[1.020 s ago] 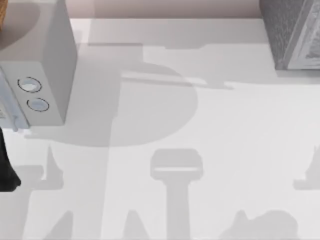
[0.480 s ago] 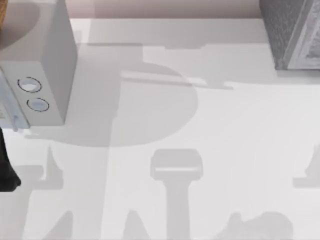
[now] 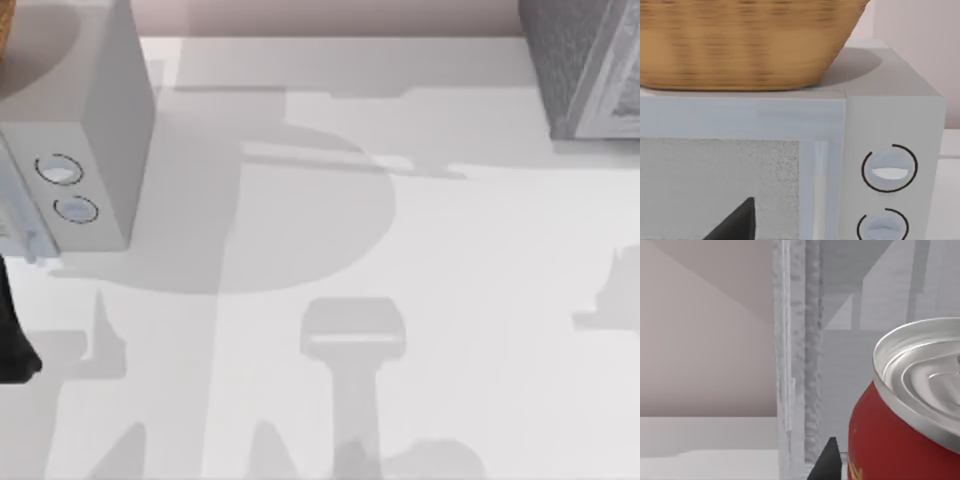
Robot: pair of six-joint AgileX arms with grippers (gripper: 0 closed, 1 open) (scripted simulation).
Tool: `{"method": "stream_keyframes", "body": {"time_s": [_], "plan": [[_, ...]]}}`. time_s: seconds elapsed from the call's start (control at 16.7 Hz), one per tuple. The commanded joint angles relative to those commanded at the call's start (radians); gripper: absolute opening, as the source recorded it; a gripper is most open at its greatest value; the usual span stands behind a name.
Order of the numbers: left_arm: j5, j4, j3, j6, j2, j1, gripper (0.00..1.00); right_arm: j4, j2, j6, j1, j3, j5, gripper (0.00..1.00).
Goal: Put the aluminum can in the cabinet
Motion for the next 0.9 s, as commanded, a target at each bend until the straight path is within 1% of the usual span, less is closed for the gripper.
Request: {"method": "stream_keyframes", "body": {"time_s": [0.9], "plan": [[0.000, 0.000, 0.000, 0.000, 0.000, 0.000, 1.00, -0.162, 0.496, 0.006, 0.068, 0.640, 0.072, 0.00]]}}
